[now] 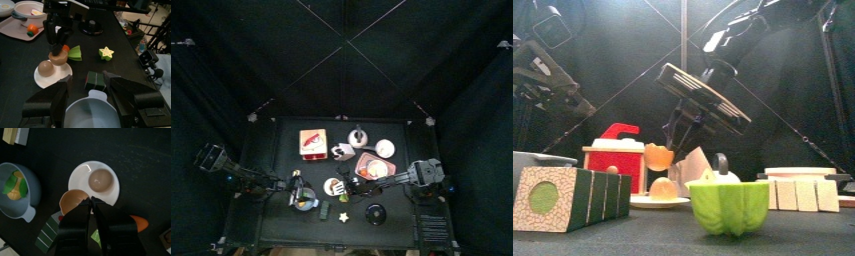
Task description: Place eggshell on table
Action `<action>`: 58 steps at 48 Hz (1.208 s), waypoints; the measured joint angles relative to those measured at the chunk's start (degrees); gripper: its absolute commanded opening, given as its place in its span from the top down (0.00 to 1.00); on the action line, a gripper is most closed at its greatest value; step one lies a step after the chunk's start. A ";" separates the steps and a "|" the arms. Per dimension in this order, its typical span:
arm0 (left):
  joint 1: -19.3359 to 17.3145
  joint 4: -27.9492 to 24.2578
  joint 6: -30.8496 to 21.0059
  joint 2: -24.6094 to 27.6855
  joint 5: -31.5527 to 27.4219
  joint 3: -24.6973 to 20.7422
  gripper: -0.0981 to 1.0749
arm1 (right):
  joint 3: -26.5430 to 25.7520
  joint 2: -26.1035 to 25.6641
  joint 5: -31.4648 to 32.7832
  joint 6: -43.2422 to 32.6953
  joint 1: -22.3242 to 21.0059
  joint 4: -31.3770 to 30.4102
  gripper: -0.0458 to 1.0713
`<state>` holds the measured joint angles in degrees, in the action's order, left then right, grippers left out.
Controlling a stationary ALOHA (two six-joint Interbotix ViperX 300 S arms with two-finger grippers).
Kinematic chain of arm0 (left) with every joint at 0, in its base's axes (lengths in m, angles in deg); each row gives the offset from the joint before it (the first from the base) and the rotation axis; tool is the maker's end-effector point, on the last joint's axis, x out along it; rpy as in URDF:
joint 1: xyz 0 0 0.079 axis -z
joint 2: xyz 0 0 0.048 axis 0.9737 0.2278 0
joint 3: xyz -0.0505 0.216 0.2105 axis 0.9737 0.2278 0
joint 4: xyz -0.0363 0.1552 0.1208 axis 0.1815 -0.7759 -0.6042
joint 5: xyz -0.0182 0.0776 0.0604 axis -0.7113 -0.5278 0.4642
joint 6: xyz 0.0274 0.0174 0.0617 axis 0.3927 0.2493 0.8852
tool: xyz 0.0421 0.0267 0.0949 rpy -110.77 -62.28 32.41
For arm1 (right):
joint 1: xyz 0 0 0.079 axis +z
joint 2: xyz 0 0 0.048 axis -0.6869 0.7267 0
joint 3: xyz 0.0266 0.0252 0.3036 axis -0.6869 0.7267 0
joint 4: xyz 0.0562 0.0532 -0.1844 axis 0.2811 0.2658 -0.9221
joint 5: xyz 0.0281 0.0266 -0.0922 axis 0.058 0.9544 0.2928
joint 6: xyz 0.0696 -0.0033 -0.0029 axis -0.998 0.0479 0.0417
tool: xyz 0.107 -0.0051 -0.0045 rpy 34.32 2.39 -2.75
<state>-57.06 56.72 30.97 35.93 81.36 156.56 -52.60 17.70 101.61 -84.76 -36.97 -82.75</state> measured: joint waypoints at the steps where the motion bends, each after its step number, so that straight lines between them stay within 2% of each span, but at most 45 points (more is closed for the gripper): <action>1: -0.09 0.00 -0.09 0.00 0.00 0.00 0.16 | 0.18 -0.09 0.09 0.00 -0.09 0.00 0.50; 18: -0.09 0.00 0.00 0.00 0.00 0.00 0.16 | 6.06 -2.64 0.00 0.00 -4.31 -1.05 0.50; 42: -0.18 0.00 0.00 0.00 0.00 0.26 0.16 | 10.28 -2.72 0.09 -0.18 -10.90 -5.27 0.47; 58: -0.44 0.09 -0.09 0.00 0.00 0.53 0.16 | 10.28 -2.72 0.26 -0.18 -11.25 -6.59 0.34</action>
<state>-57.50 56.81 30.88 35.93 81.36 157.08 -42.32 14.98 101.87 -84.94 -48.22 -89.34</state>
